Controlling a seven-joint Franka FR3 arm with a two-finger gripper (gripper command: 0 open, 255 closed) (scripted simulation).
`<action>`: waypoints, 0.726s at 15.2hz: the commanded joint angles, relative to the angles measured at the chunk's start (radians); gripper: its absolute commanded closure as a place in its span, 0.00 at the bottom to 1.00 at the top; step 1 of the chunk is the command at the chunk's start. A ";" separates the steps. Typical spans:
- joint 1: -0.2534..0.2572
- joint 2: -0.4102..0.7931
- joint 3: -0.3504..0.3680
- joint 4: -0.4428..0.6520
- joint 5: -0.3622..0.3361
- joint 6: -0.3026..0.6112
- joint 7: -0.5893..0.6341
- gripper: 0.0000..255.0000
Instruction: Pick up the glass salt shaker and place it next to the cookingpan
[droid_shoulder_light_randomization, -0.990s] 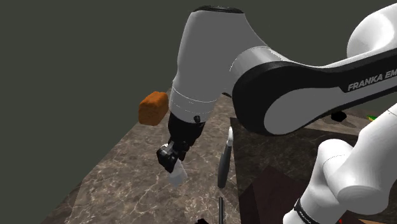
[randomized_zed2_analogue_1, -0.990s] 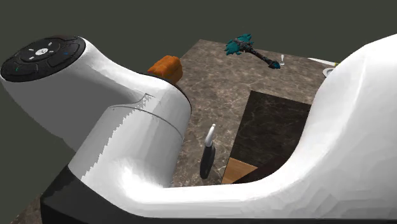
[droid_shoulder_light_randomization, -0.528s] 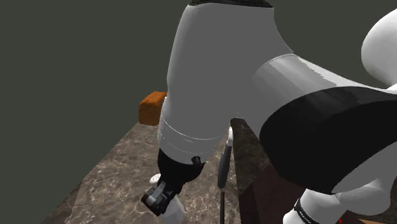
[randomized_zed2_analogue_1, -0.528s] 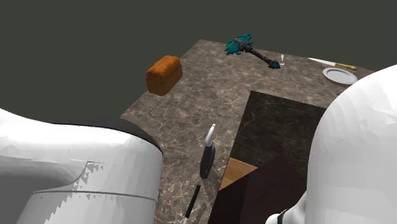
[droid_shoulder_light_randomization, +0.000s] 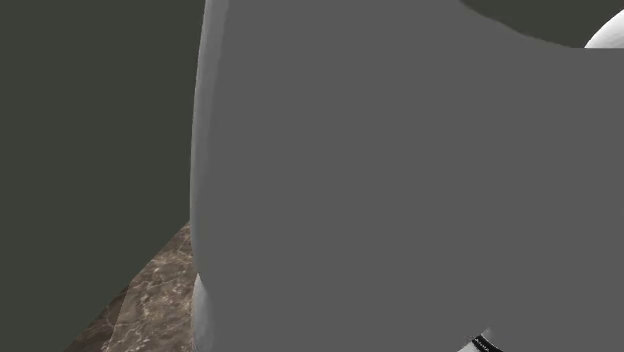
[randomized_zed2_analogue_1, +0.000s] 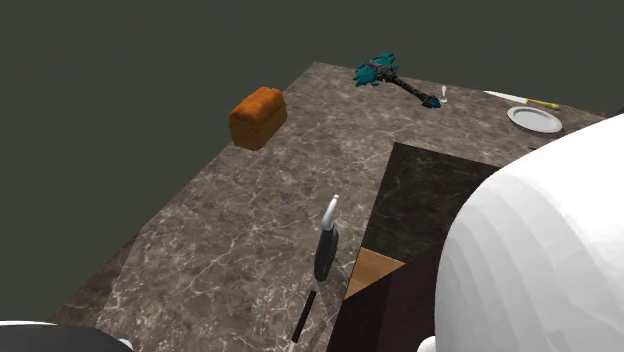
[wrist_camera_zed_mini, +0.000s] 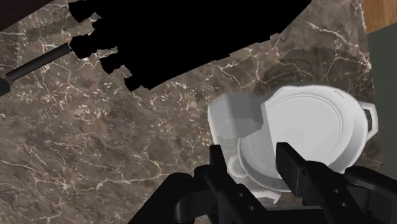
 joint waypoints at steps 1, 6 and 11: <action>0.017 0.051 0.037 0.041 -0.044 -0.019 0.070 1.00; 0.121 0.245 0.106 0.202 -0.211 -0.108 0.266 1.00; 0.327 0.460 0.093 0.421 -0.376 -0.232 0.426 1.00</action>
